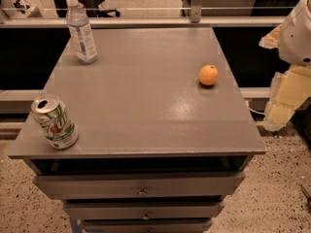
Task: Move orange near blue plastic bottle
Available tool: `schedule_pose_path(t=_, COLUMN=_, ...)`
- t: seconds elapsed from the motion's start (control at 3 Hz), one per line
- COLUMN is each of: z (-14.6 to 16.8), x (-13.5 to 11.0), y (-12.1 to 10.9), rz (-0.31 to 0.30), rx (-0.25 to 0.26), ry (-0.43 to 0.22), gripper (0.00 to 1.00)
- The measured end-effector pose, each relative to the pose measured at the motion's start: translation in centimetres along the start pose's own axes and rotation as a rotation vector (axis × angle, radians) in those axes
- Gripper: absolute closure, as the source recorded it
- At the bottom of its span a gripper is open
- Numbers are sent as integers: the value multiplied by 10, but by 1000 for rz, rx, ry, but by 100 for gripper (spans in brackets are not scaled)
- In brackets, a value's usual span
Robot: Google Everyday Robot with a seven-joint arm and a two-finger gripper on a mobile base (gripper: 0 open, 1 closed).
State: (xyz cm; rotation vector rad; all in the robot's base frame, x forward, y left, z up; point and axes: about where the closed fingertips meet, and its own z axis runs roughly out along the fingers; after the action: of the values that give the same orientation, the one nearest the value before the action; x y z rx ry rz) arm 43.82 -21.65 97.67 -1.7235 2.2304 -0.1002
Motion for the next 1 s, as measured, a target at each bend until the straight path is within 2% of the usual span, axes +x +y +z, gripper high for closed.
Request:
schedule_pose_path(t=0.33, z=0, x=0, y=-2, rz=2, rx=4, ry=-2, gripper=0)
schedule_pose_path(t=0.67, z=9, x=9, y=-33, rz=25, rx=48, ry=-62, gripper=0)
schedule_pose_path(t=1.0, z=34, x=13, y=-82, rz=67, rx=96, ry=-159, gripper=0)
